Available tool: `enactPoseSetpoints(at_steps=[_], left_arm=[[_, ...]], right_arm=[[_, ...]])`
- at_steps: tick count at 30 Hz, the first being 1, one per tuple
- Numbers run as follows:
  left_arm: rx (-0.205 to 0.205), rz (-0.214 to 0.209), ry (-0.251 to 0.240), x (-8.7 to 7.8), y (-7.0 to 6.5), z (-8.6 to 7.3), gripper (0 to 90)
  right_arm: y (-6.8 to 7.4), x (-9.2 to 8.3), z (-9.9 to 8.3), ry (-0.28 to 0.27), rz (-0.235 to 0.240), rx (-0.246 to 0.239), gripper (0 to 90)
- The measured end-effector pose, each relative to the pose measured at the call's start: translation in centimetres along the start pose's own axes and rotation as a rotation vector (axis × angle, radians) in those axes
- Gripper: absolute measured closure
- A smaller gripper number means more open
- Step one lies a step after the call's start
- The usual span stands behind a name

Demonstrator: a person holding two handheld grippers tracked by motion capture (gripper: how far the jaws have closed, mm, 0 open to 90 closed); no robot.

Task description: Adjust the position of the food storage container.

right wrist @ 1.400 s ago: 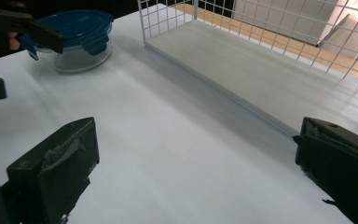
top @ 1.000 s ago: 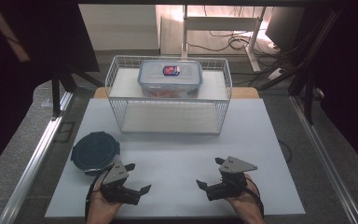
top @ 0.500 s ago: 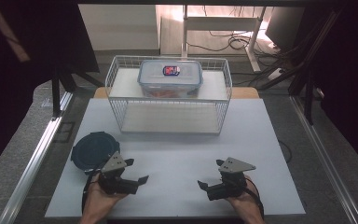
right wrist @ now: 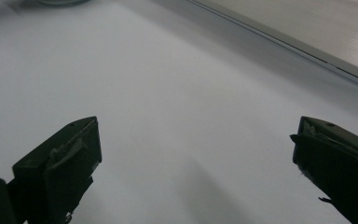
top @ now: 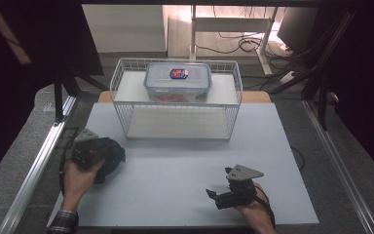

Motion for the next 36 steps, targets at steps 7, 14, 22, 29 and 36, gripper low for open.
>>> enactPoseSetpoints(at_steps=[7, 14, 22, 29, 36], left_arm=[[-0.082, 0.128, -0.011, -0.3, 5.5, -0.4, 89.9], [-0.157, 0.190, 0.036, 0.2, 8.8, -2.6, 89.9], [-0.229, 0.159, 0.027, 0.7, 8.0, -2.8, 90.0], [-0.178, 0.099, 0.064, 1.7, 4.3, -2.4, 90.0], [-0.148, 0.065, 0.080, 1.4, 2.4, -2.7, 90.0]], right_arm=[[-0.1, 0.3, -0.2, 0.015, -0.012, -0.005, 1.0], [-0.2, 0.4, -0.3, 0.029, -0.015, -0.010, 1.3], [-0.3, 0.6, -0.5, 0.045, -0.025, -0.005, 1.3], [-0.3, 0.8, -0.6, 0.053, -0.025, -0.010, 1.3], [-0.4, 0.7, -0.7, 0.061, -0.024, -0.007, 1.3]])
Point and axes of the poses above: each handheld gripper's, and its own axes: x roughly forward along the jaws, z roughly out of its top, y roughly to its left, the point moved 4 cm from there along x, roughly forward along the jaws, and after that the axes turned 2 degrees about -x, right-handed, at the moved point
